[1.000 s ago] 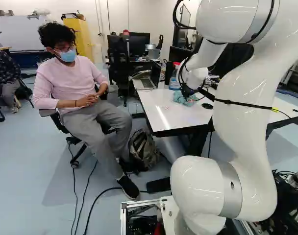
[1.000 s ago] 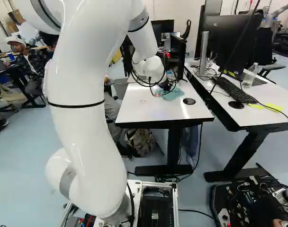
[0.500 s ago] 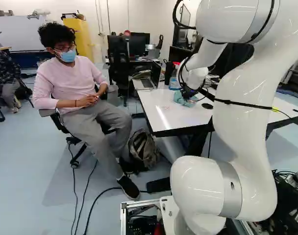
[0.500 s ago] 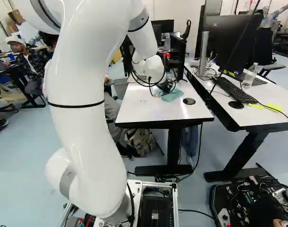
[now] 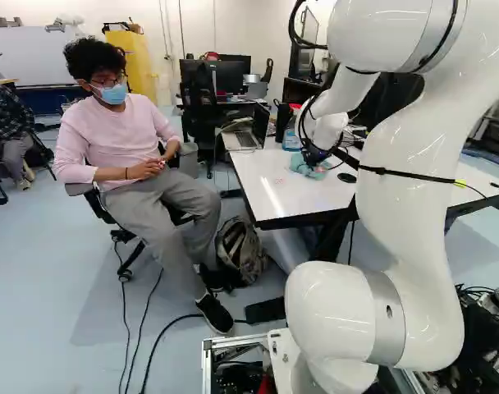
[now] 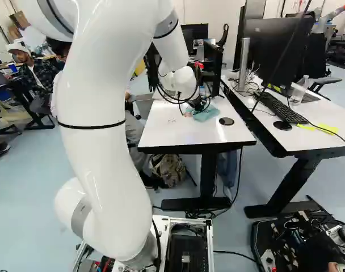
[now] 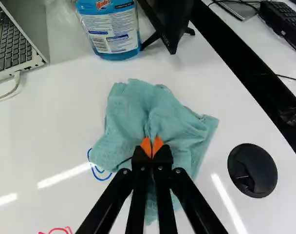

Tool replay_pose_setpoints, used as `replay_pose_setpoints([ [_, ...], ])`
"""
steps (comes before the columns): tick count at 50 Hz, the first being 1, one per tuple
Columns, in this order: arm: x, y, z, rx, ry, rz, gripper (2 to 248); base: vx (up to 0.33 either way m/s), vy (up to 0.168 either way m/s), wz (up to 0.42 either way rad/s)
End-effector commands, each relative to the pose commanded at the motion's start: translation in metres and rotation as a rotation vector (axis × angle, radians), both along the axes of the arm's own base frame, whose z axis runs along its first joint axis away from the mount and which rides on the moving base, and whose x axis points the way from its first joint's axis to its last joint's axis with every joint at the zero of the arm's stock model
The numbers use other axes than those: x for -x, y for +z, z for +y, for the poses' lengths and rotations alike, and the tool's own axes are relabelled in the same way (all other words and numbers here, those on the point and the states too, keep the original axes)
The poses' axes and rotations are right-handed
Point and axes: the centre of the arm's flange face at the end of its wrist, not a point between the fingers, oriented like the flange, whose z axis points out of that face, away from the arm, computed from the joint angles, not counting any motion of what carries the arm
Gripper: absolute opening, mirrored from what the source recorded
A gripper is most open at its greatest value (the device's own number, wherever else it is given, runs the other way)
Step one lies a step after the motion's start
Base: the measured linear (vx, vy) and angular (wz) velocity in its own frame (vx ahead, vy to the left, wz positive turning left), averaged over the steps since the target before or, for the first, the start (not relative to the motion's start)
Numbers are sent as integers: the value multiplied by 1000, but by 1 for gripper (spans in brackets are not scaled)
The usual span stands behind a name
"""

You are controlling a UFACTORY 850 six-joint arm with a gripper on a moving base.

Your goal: Clean the table with the green towel

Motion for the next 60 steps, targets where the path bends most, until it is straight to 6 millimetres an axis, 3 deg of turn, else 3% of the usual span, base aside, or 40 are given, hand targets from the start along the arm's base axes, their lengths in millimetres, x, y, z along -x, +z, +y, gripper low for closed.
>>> replay_pose_setpoints([
  [34, -43, -2, 49, 5, 99, -18, 24, 0, 0, 0],
  [60, -30, -1, 91, 1, 164, -5, 24, 0, 0, 0],
])
